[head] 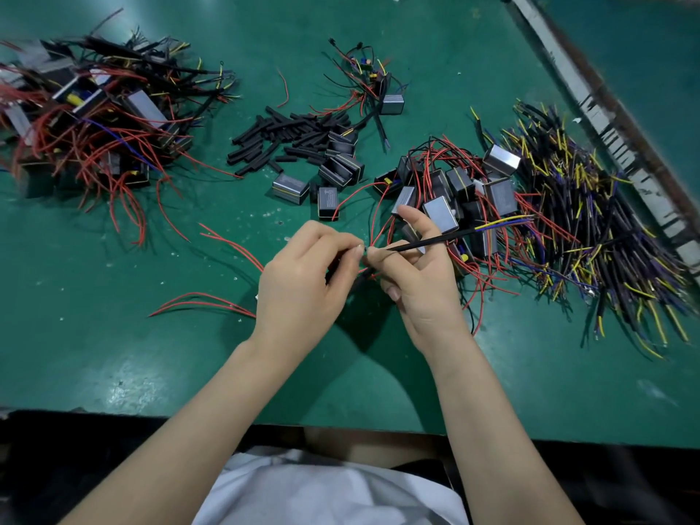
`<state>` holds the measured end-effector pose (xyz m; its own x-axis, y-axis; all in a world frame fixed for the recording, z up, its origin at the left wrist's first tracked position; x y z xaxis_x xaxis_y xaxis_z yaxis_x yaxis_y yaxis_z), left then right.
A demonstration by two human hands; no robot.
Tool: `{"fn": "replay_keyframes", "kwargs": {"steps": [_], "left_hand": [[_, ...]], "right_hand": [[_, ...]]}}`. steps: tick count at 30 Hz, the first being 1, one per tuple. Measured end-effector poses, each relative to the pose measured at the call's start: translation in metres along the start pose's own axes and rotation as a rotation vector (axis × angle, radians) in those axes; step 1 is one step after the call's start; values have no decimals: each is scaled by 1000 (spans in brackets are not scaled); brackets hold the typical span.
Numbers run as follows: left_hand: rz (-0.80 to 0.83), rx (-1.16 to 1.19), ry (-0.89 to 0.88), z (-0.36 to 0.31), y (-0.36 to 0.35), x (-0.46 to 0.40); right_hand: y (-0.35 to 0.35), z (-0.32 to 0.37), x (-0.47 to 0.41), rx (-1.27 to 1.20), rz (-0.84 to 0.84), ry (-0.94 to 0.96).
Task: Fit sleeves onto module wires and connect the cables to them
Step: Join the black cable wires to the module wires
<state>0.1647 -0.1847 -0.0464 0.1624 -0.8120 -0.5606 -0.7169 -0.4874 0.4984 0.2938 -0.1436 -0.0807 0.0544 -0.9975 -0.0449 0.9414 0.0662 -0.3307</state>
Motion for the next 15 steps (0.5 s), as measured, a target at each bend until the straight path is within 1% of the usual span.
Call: {"fn": "replay_keyframes", "kwargs": {"steps": [4, 8, 11, 13, 15], "left_hand": [[21, -42, 62, -2, 0, -1], [82, -67, 138, -3, -1, -6], [142, -68, 162, 0, -2, -12], [145, -43, 161, 1, 0, -14], [133, -20, 152, 2, 1, -15]], "right_hand": [[-3, 3, 2, 84, 23, 55], [-5, 7, 7, 108, 61, 146], [-3, 9, 8, 176, 87, 208], [-1, 9, 7, 245, 78, 220], [0, 5, 5, 310, 60, 183]]}}
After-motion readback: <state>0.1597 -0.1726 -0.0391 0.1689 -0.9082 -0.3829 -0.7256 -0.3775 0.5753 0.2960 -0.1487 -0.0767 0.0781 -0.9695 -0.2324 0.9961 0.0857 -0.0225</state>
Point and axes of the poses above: each hand's wrist, its own x-axis away from the middle knuckle, its own y-axis out of the back of the hand, z = x × y, the point moved 5 cm from there along -x, towards the middle knuckle, and after that the axes turned 6 degrees about y, right-handed, at the moved point
